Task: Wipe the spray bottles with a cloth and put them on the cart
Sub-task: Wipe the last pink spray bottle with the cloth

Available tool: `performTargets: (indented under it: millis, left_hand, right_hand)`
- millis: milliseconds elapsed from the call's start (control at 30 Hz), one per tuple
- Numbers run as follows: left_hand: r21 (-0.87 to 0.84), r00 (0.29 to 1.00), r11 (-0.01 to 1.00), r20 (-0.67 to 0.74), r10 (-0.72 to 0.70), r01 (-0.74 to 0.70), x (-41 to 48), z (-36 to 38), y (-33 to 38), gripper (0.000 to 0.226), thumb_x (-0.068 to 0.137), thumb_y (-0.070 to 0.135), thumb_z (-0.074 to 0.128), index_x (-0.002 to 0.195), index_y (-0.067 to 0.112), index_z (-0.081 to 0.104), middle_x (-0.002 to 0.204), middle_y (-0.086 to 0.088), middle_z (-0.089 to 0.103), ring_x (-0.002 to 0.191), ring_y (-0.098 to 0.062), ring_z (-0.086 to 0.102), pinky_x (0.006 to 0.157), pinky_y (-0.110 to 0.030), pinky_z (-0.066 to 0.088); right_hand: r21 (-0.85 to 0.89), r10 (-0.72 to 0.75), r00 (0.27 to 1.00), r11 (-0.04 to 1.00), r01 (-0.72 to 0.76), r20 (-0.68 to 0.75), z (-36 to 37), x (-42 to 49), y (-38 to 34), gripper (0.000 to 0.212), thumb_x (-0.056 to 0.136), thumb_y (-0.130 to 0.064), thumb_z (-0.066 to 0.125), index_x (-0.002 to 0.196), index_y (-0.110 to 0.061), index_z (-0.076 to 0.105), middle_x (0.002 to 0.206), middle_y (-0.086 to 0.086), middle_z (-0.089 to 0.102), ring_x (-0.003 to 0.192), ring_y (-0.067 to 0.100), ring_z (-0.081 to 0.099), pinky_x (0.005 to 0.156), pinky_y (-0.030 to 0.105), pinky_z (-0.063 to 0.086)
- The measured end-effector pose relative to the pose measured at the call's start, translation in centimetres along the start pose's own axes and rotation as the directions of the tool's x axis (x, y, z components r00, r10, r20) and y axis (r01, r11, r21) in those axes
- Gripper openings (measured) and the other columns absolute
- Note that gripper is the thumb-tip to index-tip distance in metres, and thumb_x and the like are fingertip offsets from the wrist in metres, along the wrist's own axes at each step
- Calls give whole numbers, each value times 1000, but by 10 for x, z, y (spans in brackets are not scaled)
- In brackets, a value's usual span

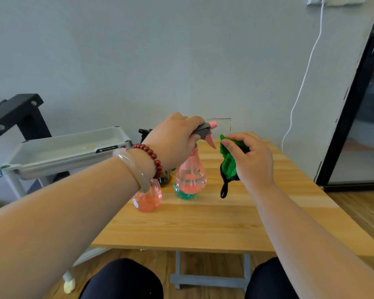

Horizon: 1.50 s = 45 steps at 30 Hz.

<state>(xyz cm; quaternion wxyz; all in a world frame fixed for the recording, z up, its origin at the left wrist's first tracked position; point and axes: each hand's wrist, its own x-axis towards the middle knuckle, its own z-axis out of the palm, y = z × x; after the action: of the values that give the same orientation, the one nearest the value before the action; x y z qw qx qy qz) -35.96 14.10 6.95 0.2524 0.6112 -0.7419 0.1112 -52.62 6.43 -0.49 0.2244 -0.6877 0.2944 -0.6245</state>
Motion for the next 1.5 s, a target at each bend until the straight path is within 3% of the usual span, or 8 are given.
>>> performTargets:
  millis: [200,333,567,767,933,1200,1367,1500]
  left_hand:
    - [-81,999,996,-10,-43,42,-1,21,-12,28,102,16,48,127,22,58,94,6,58,88,-10,39,69,-21,26]
    - [-111,999,993,2,-34,34,0,39,-16,27,102,18,50,125,23,61,82,22,43,76,0,41,67,-13,37]
    - [-278,995,957,-25,-92,81,-5,78,-25,30,99,14,55,125,25,65,80,11,64,73,18,52,66,0,36]
    - [-322,965,937,-173,-199,136,-2,106,-24,32,95,23,64,127,26,64,86,23,49,87,-5,46,77,2,34]
    - [-539,935,834,-221,-279,121,-3,123,-21,26,95,17,65,113,36,62,91,19,65,82,7,63,73,-4,46]
    - [-717,928,681,-139,-346,147,-5,132,-18,31,100,10,54,123,29,62,97,20,66,80,1,69,70,-6,49]
    - [-672,959,736,-145,-244,86,-9,127,-25,36,103,8,47,132,25,58,107,37,54,99,25,53,86,1,38]
    - [-748,960,654,-88,-266,113,-13,130,-28,35,106,12,41,136,23,56,115,29,57,110,22,50,97,-3,38]
  right_hand:
    - [1,35,999,999,-35,-10,9,-4,19,8,87,-15,72,88,-23,72,86,-13,66,86,-9,57,73,5,39]
    - [33,76,996,997,-75,-35,12,-6,29,7,88,-14,72,88,-21,73,88,-11,68,88,-3,59,76,9,43]
    - [22,102,994,995,-101,-37,16,-12,54,19,88,-17,71,82,-35,69,84,-25,66,87,-2,61,78,17,46]
    - [54,118,991,992,-114,-63,27,-16,74,13,85,-26,68,83,-39,68,88,-15,68,91,8,64,82,28,50]
    - [17,119,989,993,-118,-87,27,-10,74,16,89,-24,68,86,-39,67,88,-16,68,91,4,63,82,26,50]
    - [-184,-241,948,962,204,-208,45,7,55,10,89,-18,70,92,-9,73,94,-4,58,90,3,55,84,11,40]
    - [-276,-364,929,901,334,-66,65,-25,82,29,97,-7,56,123,0,65,120,12,52,107,33,58,92,47,49]
    - [-259,-397,916,892,370,-59,65,-37,91,31,98,-2,52,127,5,61,123,9,49,108,33,58,92,47,50]
